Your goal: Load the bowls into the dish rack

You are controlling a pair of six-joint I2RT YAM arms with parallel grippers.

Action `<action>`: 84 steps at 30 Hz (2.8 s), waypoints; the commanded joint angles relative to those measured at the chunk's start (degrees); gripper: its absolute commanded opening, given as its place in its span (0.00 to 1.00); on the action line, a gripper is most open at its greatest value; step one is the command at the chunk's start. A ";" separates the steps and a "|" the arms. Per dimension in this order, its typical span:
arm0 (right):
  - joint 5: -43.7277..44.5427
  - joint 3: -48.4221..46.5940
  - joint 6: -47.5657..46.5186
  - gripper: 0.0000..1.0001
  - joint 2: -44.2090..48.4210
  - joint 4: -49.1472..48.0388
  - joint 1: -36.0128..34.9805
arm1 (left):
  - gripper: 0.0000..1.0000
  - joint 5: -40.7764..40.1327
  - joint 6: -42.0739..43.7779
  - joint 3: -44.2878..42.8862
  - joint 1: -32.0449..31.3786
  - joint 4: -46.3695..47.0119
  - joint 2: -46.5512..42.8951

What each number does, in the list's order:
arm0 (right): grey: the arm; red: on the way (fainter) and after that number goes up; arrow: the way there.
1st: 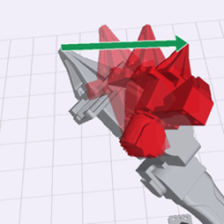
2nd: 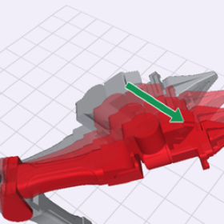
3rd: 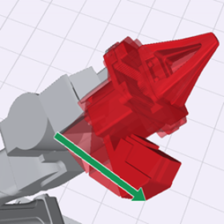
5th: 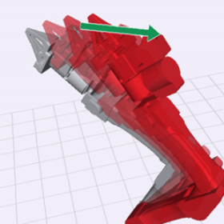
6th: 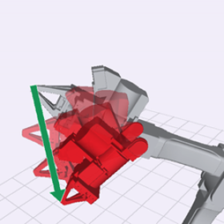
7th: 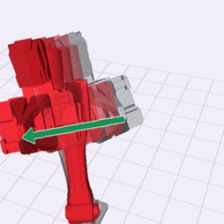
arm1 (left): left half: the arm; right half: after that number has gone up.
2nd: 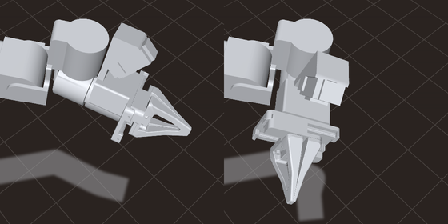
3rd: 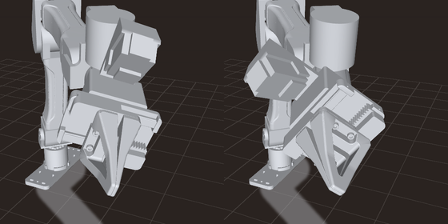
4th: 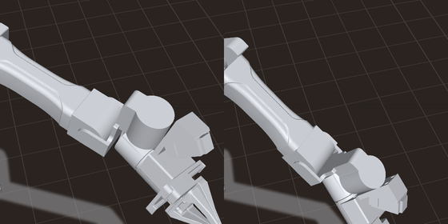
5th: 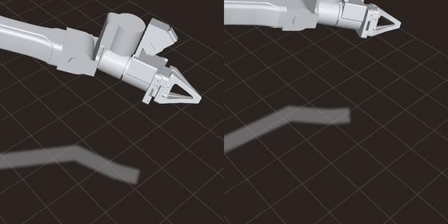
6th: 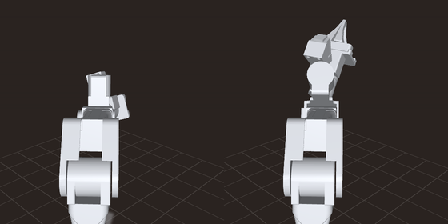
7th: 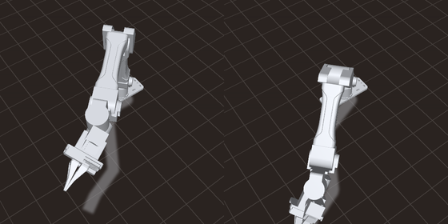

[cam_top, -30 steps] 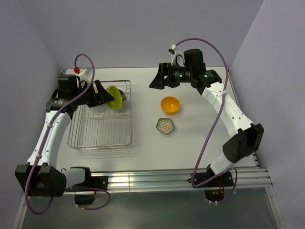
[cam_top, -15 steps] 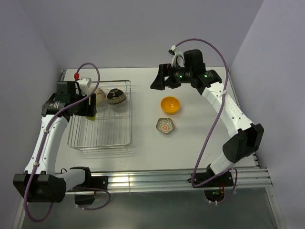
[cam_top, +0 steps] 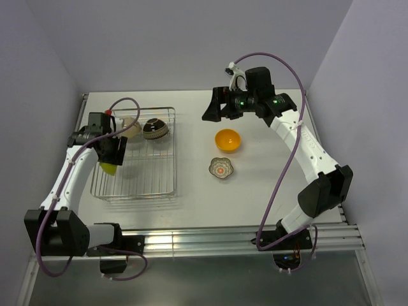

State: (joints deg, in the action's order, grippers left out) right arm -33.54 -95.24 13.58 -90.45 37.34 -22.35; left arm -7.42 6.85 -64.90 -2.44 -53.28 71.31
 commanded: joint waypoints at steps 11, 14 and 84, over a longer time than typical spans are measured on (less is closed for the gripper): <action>0.84 -1.52 -0.84 0.98 -0.25 -0.34 0.02 | 0.00 -11.28 -1.93 1.79 -2.65 5.02 5.94; 0.84 -1.79 -0.84 0.99 -0.60 -0.08 0.03 | 0.00 -12.62 -2.81 2.50 -4.67 5.29 7.43; 1.46 -3.02 -2.60 1.00 -2.09 3.26 0.73 | 0.96 -7.70 -8.70 -0.05 -10.83 3.79 15.18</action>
State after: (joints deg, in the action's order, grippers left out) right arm -32.45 -96.73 12.05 -92.62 40.32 -22.09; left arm -17.82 -0.89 -62.92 -12.80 -48.82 87.00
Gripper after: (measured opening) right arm 0.996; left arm 0.954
